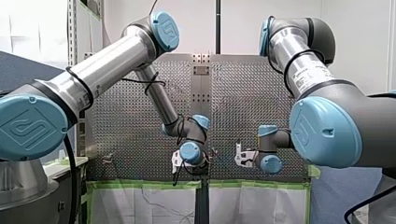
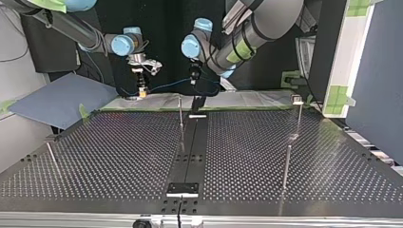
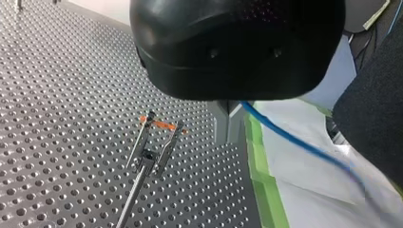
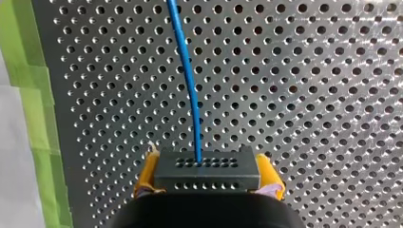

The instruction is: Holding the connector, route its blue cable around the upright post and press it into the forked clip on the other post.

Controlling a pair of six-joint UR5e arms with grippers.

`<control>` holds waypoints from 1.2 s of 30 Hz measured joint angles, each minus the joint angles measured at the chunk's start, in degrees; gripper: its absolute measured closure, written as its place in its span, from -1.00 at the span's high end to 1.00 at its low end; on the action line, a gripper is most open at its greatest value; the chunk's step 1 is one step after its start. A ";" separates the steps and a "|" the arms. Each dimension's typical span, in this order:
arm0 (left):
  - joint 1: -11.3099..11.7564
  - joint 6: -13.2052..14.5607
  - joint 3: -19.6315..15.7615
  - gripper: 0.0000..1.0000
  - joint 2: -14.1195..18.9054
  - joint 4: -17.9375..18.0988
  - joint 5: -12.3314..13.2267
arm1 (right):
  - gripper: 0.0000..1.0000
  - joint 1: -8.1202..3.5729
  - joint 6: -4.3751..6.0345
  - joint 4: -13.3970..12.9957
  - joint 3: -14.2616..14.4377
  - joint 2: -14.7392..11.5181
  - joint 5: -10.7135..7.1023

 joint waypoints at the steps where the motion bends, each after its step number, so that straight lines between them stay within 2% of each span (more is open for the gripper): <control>1: 0.03 0.00 0.01 -1.00 -0.01 0.16 0.14 | -0.87 -0.12 0.00 -0.06 0.00 0.00 -0.02; 7: 0.19 0.00 0.05 -1.00 -0.02 0.67 1.08 | -0.87 -0.61 0.02 -0.03 -0.07 0.00 -0.23; 17: -0.04 0.06 0.18 -1.00 -0.01 0.73 1.35 | -0.87 -0.81 0.01 0.57 -0.18 0.00 -0.67; 36: 1.15 0.04 3.21 -1.00 -0.11 -0.30 1.43 | -0.87 -0.95 -0.11 1.82 -2.27 0.00 -1.17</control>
